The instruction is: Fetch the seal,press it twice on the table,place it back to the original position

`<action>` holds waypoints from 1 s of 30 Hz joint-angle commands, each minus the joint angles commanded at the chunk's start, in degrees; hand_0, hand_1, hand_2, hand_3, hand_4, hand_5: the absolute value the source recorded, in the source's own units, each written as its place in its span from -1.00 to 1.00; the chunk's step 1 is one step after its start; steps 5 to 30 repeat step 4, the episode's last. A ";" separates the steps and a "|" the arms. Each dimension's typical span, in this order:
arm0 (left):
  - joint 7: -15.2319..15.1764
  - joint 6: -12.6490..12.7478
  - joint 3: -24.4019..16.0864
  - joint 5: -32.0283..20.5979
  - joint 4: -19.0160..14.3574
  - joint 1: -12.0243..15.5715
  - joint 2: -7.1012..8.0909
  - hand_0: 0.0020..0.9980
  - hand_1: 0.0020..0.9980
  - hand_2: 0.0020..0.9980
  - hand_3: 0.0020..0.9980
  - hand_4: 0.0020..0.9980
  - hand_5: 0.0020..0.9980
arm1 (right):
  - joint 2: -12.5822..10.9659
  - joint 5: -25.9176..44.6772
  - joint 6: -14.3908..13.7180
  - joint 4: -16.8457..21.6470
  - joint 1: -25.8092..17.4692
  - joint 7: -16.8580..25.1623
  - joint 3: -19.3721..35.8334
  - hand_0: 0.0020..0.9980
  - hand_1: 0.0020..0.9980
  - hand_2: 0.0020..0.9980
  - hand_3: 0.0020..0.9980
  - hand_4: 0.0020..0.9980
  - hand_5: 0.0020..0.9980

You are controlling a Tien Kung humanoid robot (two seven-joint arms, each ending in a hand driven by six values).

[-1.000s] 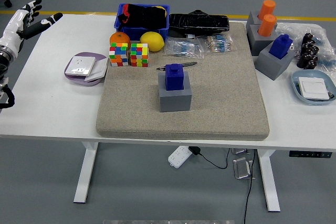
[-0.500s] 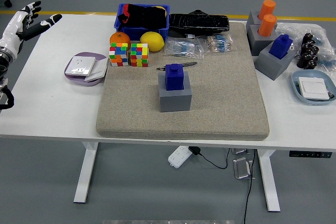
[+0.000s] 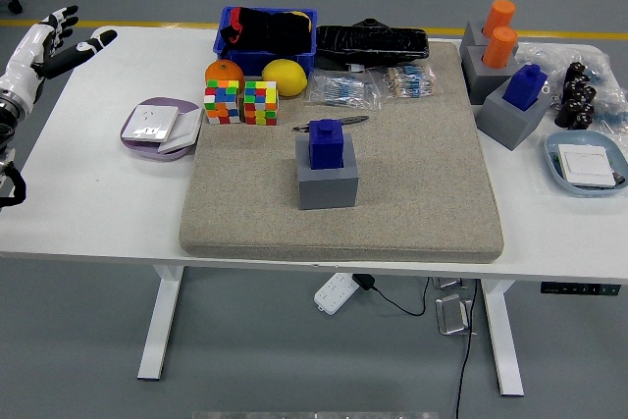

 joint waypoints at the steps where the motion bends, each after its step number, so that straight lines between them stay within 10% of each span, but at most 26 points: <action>1: 0.01 0.00 0.02 -0.01 0.01 0.03 0.03 1.00 1.00 1.00 1.00 1.00 0.26 | 0.00 -0.01 0.00 -0.01 -0.02 0.00 -0.04 0.61 0.39 0.37 0.29 0.57 -0.04; 30: 0.01 -0.04 0.12 -0.07 0.00 0.07 0.12 1.00 1.00 1.00 1.00 1.00 0.26 | -0.07 0.05 -0.01 -0.02 0.00 0.04 -0.18 0.61 0.39 0.37 0.29 0.57 -0.04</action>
